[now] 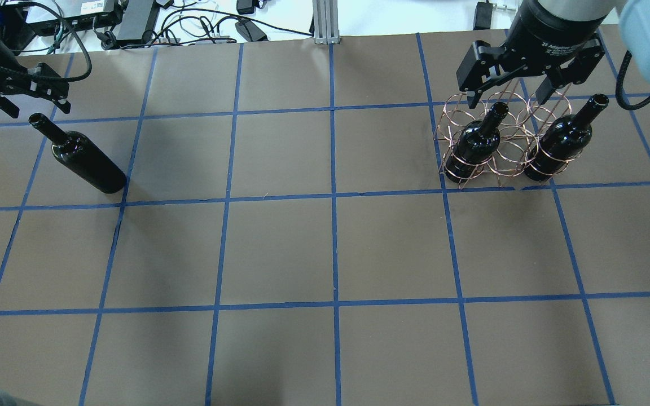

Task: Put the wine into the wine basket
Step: 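Close the left gripper on the bottle neck and lift it upright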

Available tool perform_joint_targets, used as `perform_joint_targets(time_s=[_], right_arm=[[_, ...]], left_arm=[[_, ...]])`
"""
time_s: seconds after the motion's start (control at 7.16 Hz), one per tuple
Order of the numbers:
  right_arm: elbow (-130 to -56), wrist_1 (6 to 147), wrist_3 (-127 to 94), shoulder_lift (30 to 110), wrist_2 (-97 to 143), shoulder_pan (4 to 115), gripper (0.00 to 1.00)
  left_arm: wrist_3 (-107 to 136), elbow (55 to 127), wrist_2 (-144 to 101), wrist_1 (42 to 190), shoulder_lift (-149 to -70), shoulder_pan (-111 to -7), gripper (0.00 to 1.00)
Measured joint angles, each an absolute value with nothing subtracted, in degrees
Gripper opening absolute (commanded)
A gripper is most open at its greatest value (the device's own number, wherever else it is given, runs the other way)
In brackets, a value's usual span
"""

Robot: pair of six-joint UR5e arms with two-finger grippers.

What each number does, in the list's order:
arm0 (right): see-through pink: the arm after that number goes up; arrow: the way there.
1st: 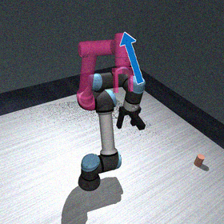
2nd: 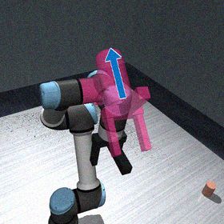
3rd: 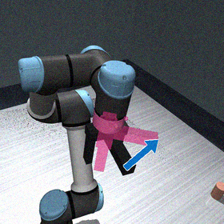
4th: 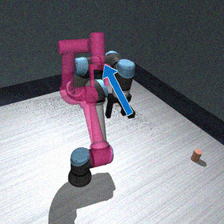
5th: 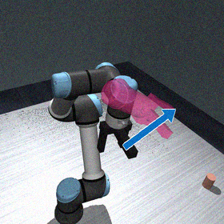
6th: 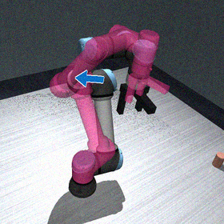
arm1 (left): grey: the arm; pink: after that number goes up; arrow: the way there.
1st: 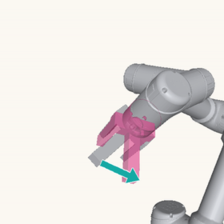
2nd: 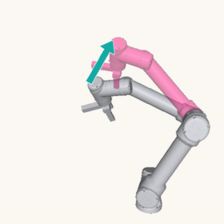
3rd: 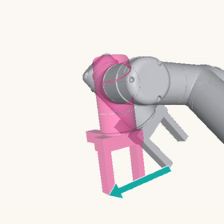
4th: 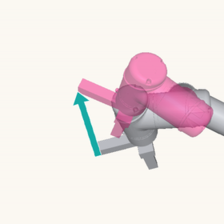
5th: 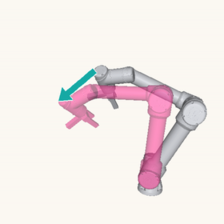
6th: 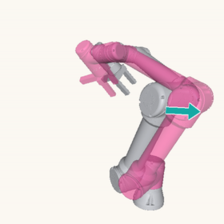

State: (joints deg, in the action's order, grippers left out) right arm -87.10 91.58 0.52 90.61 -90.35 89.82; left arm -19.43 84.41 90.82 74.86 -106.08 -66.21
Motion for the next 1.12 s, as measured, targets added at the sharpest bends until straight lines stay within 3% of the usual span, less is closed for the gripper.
perform_joint_targets(time_s=[0.14,0.42,0.56,1.12], right_arm=[[-87.1,91.58,0.53,90.61,-90.35,89.82,1.0],[-87.1,91.58,0.53,90.61,-90.35,89.83,1.0],[-87.1,91.58,0.53,90.62,-90.35,89.82,1.0],[-87.1,91.58,0.53,90.62,-90.35,89.83,1.0]], left_arm=[[-19.56,84.27,90.83,73.46,-107.59,-66.12,1.0],[-20.13,84.31,90.73,72.03,-109.67,-66.03,0.83],[-20.29,84.48,90.66,71.95,-110.0,-66.01,0.66],[-20.47,84.98,91.19,73.74,-109.61,-65.95,0.56]])
